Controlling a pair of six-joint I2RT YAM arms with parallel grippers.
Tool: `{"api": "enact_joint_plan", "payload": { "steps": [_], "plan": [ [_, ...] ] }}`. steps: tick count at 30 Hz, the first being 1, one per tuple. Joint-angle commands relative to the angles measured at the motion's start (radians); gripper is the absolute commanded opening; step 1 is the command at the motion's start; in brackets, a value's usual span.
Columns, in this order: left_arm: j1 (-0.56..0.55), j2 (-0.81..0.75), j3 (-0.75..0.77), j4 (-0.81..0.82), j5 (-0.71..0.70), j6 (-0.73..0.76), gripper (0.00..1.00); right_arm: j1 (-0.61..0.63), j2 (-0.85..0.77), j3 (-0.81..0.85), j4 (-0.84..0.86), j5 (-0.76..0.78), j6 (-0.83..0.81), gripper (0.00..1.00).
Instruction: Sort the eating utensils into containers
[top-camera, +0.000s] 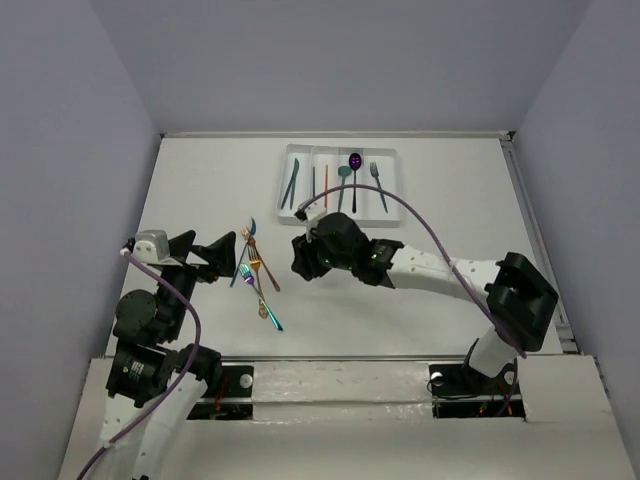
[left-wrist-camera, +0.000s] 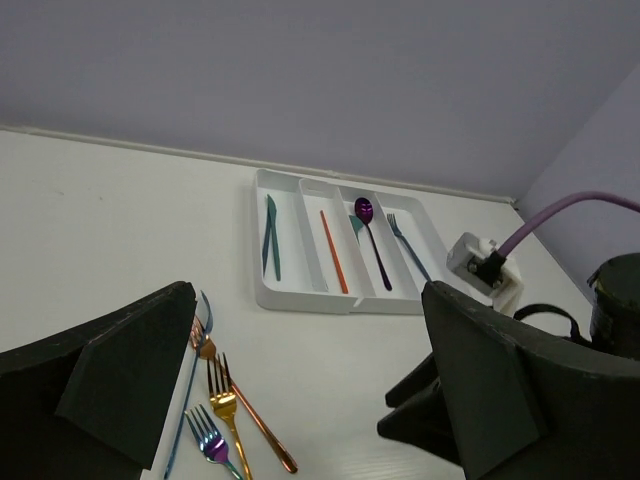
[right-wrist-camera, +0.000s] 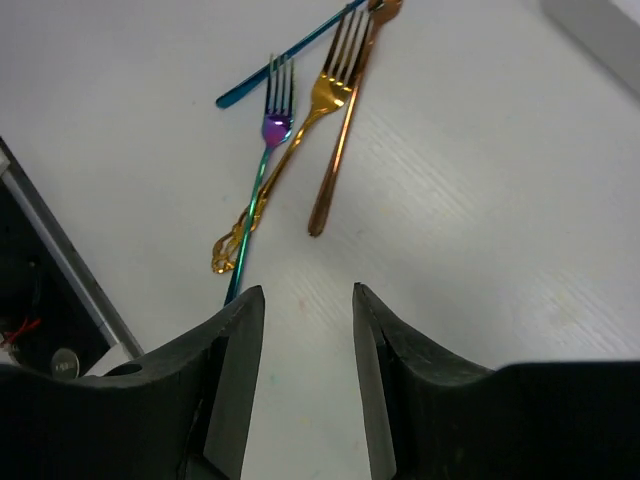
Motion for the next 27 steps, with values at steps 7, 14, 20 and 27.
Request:
{"api": "enact_joint_plan", "payload": {
  "steps": [7, 14, 20, 27],
  "plan": [
    [0.014, 0.021, 0.023, 0.046, 0.003, 0.001, 0.99, 0.231, 0.237, 0.159, -0.052, 0.118, 0.028, 0.4],
    [0.014, 0.016, 0.021, 0.046, 0.008, 0.003, 0.99, 0.289, 0.373, 0.302, -0.126, 0.135, 0.014, 0.4],
    [0.014, 0.011, 0.021, 0.046, 0.016, 0.0, 0.99, 0.298, 0.44, 0.357, -0.147, 0.172, 0.017, 0.4],
    [0.014, 0.007, 0.02, 0.045, 0.017, -0.002, 0.99, 0.299, 0.518, 0.461, -0.186, 0.216, 0.017, 0.39]
  ]
}}
